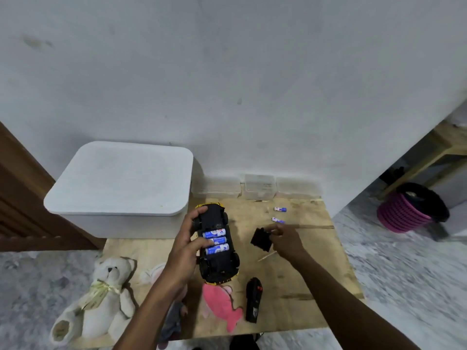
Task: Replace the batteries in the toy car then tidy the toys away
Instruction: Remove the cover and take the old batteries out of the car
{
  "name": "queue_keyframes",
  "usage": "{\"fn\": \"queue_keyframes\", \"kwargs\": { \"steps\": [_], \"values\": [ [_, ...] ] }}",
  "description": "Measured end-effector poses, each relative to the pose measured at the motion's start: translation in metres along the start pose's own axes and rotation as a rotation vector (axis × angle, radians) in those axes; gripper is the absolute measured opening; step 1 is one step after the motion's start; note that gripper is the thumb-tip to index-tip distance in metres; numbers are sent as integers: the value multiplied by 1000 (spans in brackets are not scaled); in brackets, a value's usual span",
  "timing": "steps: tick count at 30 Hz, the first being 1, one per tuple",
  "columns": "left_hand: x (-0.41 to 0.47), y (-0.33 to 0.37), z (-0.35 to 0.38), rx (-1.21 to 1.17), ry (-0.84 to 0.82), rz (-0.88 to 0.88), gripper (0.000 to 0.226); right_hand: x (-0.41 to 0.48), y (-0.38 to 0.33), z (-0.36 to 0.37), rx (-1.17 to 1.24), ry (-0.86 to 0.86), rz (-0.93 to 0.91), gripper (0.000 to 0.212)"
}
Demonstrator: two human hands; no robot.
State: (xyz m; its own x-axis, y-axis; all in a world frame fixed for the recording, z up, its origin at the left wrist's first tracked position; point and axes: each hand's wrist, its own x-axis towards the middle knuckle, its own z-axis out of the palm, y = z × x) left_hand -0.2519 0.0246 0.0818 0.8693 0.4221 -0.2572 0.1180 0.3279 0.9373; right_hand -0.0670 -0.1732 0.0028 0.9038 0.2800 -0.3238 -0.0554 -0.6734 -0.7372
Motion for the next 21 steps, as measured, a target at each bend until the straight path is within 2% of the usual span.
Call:
{"fn": "queue_keyframes", "kwargs": {
  "steps": [3,14,21],
  "values": [
    [0,1,1,5,0,-1,59,3,33,18,-148,-108,27,29],
    [1,2,-5,44,53,-1,55,13,49,52,-381,-225,-89,31],
    [2,-2,-8,76,53,-27,59,10,54,52,-425,-167,-138,38]
  ]
}}
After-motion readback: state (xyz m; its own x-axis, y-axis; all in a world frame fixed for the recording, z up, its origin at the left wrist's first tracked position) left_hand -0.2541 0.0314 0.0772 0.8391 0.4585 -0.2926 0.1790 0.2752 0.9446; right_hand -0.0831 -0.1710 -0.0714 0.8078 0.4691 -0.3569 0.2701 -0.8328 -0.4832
